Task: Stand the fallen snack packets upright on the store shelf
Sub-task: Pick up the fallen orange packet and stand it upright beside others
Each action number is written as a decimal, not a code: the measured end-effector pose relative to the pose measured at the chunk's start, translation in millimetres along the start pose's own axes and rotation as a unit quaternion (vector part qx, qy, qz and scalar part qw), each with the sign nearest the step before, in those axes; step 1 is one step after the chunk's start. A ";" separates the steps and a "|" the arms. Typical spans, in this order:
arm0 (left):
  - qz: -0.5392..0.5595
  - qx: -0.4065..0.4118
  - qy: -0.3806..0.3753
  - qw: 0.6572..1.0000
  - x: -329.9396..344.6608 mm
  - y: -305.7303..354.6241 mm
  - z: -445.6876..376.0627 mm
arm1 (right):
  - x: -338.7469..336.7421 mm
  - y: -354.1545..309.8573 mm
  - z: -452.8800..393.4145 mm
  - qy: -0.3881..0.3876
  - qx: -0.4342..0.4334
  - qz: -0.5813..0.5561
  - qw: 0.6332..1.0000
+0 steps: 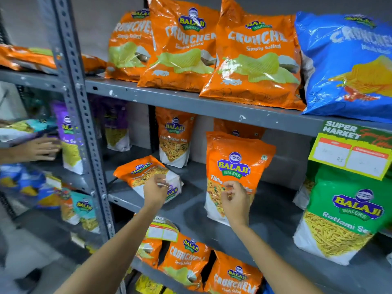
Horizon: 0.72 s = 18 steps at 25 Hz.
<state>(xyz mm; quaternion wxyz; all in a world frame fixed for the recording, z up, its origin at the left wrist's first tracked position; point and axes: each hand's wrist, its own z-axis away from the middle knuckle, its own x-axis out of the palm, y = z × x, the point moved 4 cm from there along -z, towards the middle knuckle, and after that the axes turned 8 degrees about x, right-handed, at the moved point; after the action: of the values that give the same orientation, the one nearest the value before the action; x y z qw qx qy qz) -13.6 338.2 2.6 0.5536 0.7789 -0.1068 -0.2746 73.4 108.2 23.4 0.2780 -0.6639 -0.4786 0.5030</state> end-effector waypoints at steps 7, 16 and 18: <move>-0.065 -0.070 -0.002 0.995 -61.4 -39.2 -39.3 | 79.8 -39.3 -5.3 -0.076 -0.025 -0.005 0.997; 0.163 -0.372 -0.198 0.892 -39.0 -90.1 -71.8 | 181.4 -35.6 -48.9 -0.123 0.068 0.036 0.989; 0.177 -0.407 -0.221 0.868 -32.7 -94.6 -74.2 | 197.0 -26.3 -55.2 -0.142 0.119 0.060 0.981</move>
<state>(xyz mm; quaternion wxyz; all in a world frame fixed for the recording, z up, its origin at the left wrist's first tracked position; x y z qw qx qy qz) -13.1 447.7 -56.8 0.8230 0.3713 -0.2409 -0.3560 122.7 304.8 -14.7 0.2535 -0.5751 -0.4094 0.6613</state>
